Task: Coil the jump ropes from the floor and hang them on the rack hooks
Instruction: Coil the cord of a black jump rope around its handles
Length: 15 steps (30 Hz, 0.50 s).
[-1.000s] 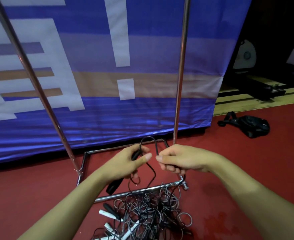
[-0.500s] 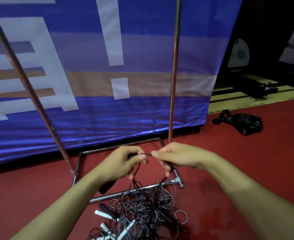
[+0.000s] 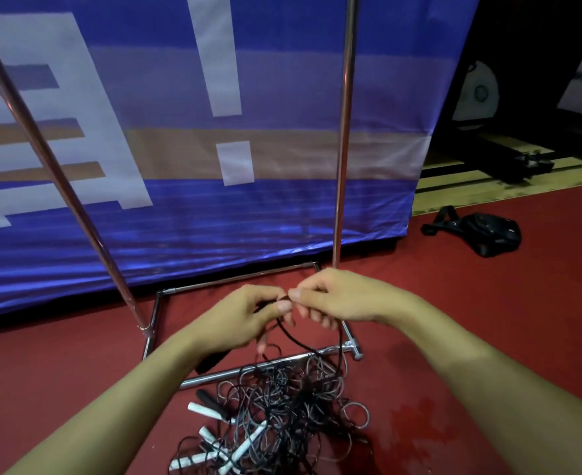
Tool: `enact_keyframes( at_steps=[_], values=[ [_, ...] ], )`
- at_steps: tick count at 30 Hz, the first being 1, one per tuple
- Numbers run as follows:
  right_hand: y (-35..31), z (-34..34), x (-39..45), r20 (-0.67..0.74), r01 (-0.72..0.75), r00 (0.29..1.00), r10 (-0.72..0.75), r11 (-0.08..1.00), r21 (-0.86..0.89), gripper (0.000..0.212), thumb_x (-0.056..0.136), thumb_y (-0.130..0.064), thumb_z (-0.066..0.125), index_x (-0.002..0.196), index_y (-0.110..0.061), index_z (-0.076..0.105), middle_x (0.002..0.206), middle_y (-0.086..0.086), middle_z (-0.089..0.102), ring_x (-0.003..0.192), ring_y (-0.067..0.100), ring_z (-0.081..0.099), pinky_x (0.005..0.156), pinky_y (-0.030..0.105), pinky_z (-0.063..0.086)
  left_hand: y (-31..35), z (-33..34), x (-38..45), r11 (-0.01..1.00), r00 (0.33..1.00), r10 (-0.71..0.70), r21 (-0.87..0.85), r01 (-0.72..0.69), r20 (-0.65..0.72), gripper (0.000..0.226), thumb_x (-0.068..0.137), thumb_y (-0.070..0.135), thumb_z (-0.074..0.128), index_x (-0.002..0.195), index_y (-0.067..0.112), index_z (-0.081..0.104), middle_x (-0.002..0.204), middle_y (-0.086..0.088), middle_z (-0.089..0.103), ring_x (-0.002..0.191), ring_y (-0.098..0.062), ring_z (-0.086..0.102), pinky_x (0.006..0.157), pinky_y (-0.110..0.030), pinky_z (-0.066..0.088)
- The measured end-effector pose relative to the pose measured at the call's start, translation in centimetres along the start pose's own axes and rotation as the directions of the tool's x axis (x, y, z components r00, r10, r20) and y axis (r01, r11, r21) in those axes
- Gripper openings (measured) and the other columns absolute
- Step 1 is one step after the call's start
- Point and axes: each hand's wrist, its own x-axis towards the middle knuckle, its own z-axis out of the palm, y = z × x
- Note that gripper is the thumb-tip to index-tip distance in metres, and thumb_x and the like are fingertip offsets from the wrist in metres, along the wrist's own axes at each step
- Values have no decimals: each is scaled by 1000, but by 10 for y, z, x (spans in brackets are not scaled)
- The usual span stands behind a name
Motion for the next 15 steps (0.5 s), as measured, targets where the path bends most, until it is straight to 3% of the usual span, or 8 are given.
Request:
enact_keyframes(
  at_steps=[4,6,7,8,9,11,13,15],
  values=[
    [29,-28,-18,137,-216,963,233,968,-128,48,104,-50,51,68,-18,54,57,-4,59,53,12,50,55,26,35,-19,-37,-4,990,977,-40,122,67,-210,27,107,21,54,82,16,65,70,9,67,47,-18,63,47,-20,41],
    [42,-42,-32,168,-315,934,316,948,-32,43,104,-46,52,70,-20,47,56,-5,52,57,13,52,54,24,34,-44,-59,-12,977,946,-107,144,157,-306,23,105,23,59,86,26,70,76,3,72,52,-20,62,49,-23,46],
    [44,-46,-36,155,-318,939,307,947,52,40,105,-44,52,72,-21,45,57,-5,48,58,14,52,52,21,34,-53,-64,-18,970,942,-142,147,194,-305,15,103,25,63,93,33,72,84,-1,76,60,-22,67,58,-26,53],
    [43,-48,-38,133,-291,952,274,949,125,39,105,-42,50,74,-21,44,58,-5,45,59,13,51,52,18,35,-56,-64,-22,971,947,-158,129,200,-279,12,98,27,70,103,38,72,93,-3,77,77,-23,72,73,-27,56],
    [37,-47,-37,116,-248,966,231,953,171,38,106,-42,48,75,-20,44,59,-5,43,59,12,50,53,18,35,-51,-59,-23,978,955,-166,87,192,-247,29,92,28,76,117,39,66,102,-2,77,93,-20,73,84,-19,54],
    [20,-34,-29,89,-125,990,112,978,164,39,108,-41,45,77,-18,48,59,-5,41,57,12,48,55,20,36,-35,-38,-16,991,979,-134,-9,134,-154,57,84,27,81,136,32,57,115,2,74,106,-10,70,90,-11,49],
    [4,-14,-16,49,-20,999,16,997,79,39,109,-37,45,78,-16,55,58,-4,45,55,12,51,59,21,42,-11,-13,-4,997,998,-62,-56,61,-26,48,91,23,77,136,25,60,115,9,73,95,2,70,80,-10,49],
    [-5,-4,-8,12,27,1000,-27,1000,-2,40,108,-38,46,76,-17,59,59,-4,53,57,11,58,65,23,46,5,3,4,1000,998,-10,-1,10,60,12,103,24,62,111,19,69,94,15,74,66,-2,67,61,-12,47]
  ],
)
